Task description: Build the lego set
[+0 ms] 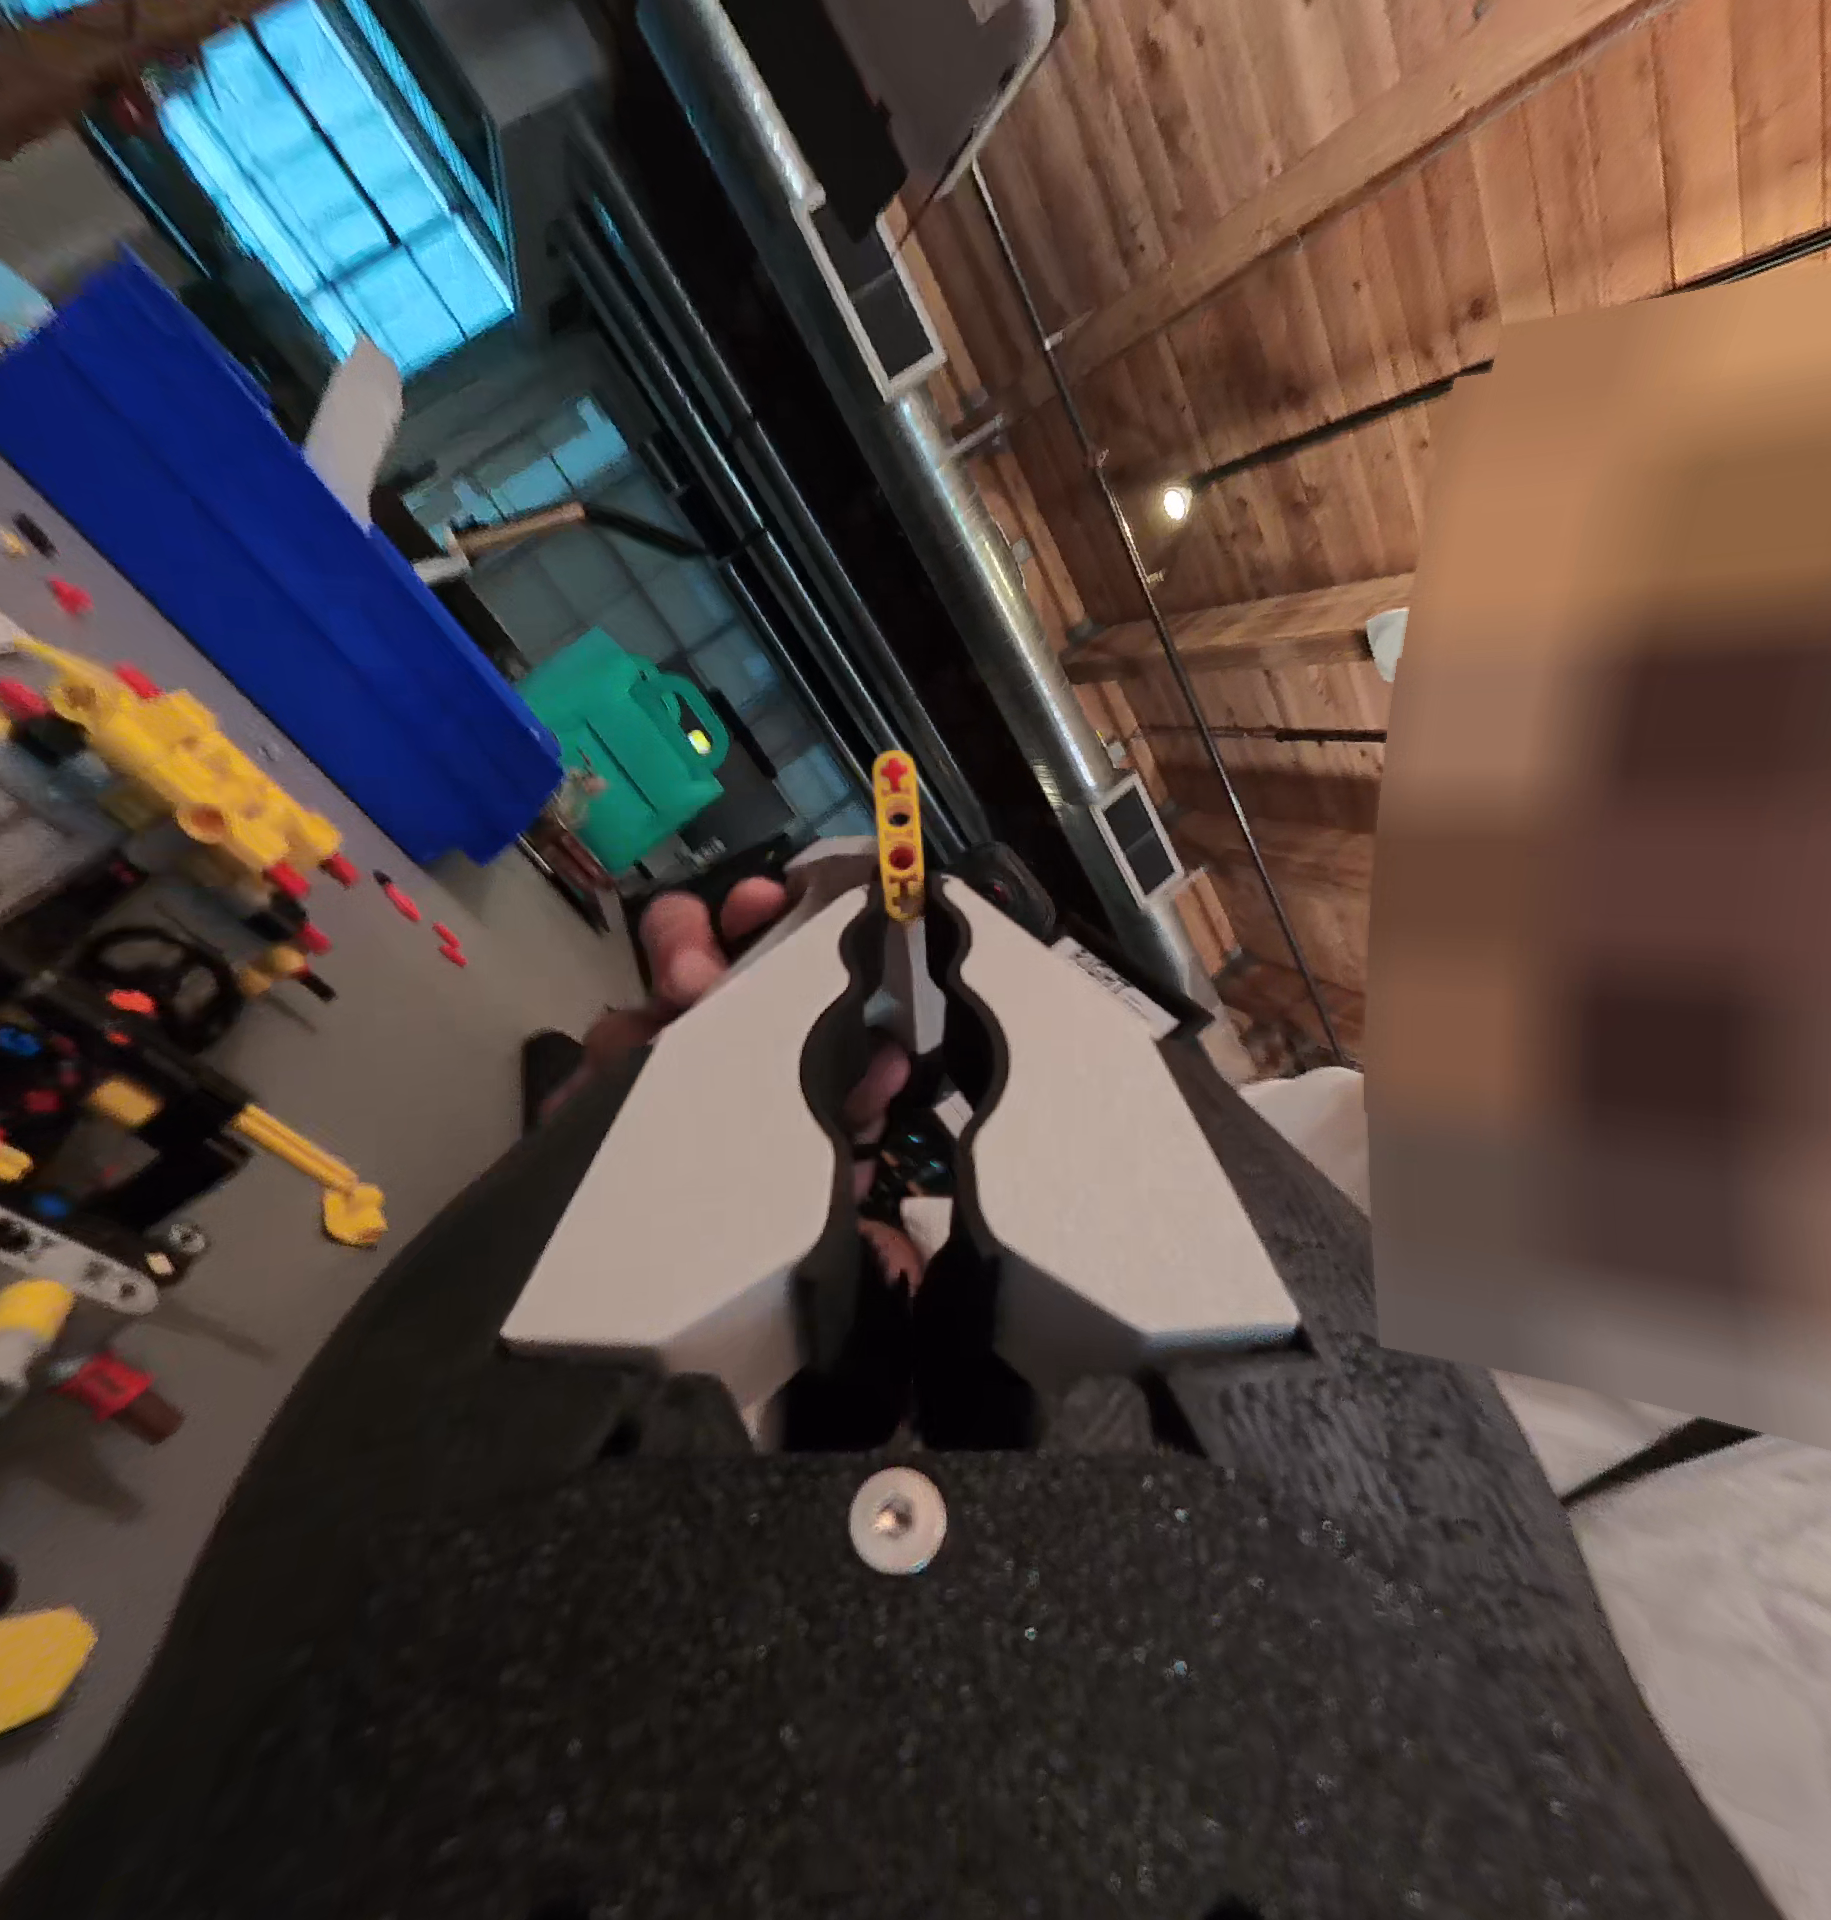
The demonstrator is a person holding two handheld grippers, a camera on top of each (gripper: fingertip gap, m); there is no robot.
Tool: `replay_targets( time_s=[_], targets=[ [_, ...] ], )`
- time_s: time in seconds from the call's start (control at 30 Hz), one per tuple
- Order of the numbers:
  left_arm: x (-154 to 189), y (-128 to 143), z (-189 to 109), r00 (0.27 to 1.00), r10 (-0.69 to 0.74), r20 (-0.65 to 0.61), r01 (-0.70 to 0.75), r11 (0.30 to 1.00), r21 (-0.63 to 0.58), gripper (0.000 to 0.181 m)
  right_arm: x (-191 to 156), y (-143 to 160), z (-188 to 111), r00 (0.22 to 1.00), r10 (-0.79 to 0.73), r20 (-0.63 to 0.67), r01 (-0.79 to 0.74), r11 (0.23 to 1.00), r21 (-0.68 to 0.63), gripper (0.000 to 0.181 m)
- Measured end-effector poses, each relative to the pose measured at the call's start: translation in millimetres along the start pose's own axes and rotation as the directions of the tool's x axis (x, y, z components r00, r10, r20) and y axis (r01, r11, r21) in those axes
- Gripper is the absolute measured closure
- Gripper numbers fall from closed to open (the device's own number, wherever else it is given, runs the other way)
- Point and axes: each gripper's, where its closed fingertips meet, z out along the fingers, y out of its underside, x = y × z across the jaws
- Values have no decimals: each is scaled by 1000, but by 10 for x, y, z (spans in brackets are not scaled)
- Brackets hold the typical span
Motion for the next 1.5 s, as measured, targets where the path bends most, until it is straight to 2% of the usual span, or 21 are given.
replay_targets(
  time_s=[0.03,0.2,0.3,0.37,0.43,0.53,0.6,0.7,0.9,1.1,1.2,1.3,1.5],
  targets=[
    [-4,-4,12,999,35,14,-35,999,-1,174,13,-5,-2,998,55,0,-55,998,12,178],
    [33,-24,19,995,95,19,-95,995,7,175,3,-30,10,993,118,29,-119,992,29,178],
    [38,-19,24,999,36,-8,-36,999,-7,175,-11,-37,1,983,167,81,-169,986,13,177],
    [-3,21,15,1000,-21,-4,21,998,-56,175,-38,-42,-69,979,144,143,-144,989,-10,160],
    [-49,125,-11,995,-102,5,102,986,-129,175,-34,-27,-201,973,95,209,-85,995,-57,154],
    [-84,444,-38,985,-164,51,172,939,-298,174,-60,153,-418,946,-78,316,139,974,-176,131],
    [-97,642,-39,988,-130,84,153,900,-407,175,-250,282,-551,889,-144,435,266,935,-234,132],
    [-175,852,-65,988,-62,139,126,846,-518,175,-378,508,-652,837,-223,499,433,828,-357,133],
    [-328,1017,-133,974,-34,223,161,798,-581,175,-414,769,-740,757,-335,561,627,615,-478,148],
    [-426,1018,-152,963,42,268,130,796,-592,175,-361,868,-749,740,-373,560,668,501,-550,149],
    [-508,1044,-193,946,125,299,95,776,-623,175,-327,982,-783,747,-356,562,665,413,-622,151],
    [-561,1015,-223,930,171,325,78,772,-630,175,-267,1025,-746,697,-442,565,712,338,-615,150],
    [-625,984,-283,909,199,367,87,769,-633,175,-246,1083,-672,640,-518,567,754,285,-592,150]
  ],
)
